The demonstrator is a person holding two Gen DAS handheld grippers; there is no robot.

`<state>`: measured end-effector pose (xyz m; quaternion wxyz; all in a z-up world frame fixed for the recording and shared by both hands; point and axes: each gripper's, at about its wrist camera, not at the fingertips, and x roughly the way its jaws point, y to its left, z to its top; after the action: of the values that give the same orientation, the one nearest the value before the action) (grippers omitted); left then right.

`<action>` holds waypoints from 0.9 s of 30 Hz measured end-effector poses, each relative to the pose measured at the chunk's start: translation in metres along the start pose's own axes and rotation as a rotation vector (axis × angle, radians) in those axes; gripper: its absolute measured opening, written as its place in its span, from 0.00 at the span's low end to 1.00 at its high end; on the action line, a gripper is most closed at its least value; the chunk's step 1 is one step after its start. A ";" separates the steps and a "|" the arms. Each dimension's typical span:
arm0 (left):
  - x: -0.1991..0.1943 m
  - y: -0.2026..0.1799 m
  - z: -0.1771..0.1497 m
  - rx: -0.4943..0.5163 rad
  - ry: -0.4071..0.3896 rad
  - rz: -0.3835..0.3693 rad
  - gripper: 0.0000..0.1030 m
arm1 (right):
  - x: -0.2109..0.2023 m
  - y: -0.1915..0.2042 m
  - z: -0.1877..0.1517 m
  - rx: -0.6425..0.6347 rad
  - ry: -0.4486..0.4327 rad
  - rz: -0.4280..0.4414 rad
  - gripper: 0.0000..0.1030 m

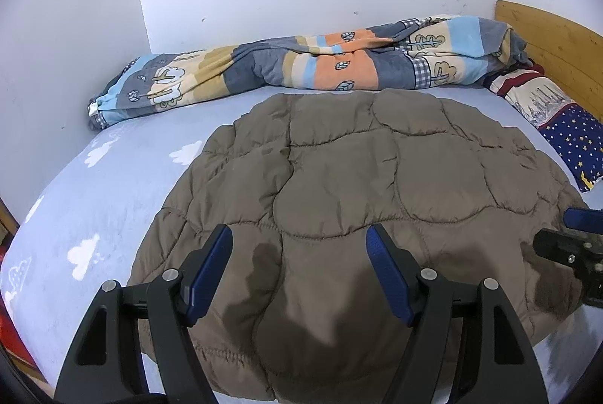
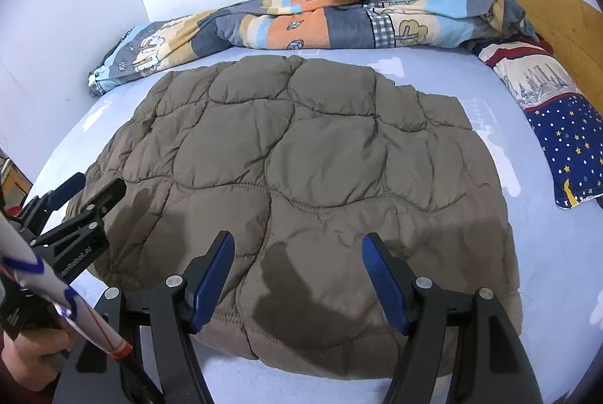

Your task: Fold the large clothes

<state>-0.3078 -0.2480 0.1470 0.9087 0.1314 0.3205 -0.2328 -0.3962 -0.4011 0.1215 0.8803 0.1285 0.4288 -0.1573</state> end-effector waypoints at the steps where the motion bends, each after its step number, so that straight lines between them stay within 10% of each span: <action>1: 0.001 0.000 0.000 0.002 0.004 -0.001 0.71 | 0.001 0.002 0.001 -0.012 -0.002 -0.006 0.73; 27: 0.014 -0.006 -0.011 0.040 0.051 0.018 0.71 | 0.023 0.034 -0.009 -0.170 0.045 -0.061 0.73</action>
<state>-0.3072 -0.2534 0.1293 0.8994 0.1585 0.3379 -0.2276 -0.3763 -0.3705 0.1008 0.8730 0.0435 0.4638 -0.1441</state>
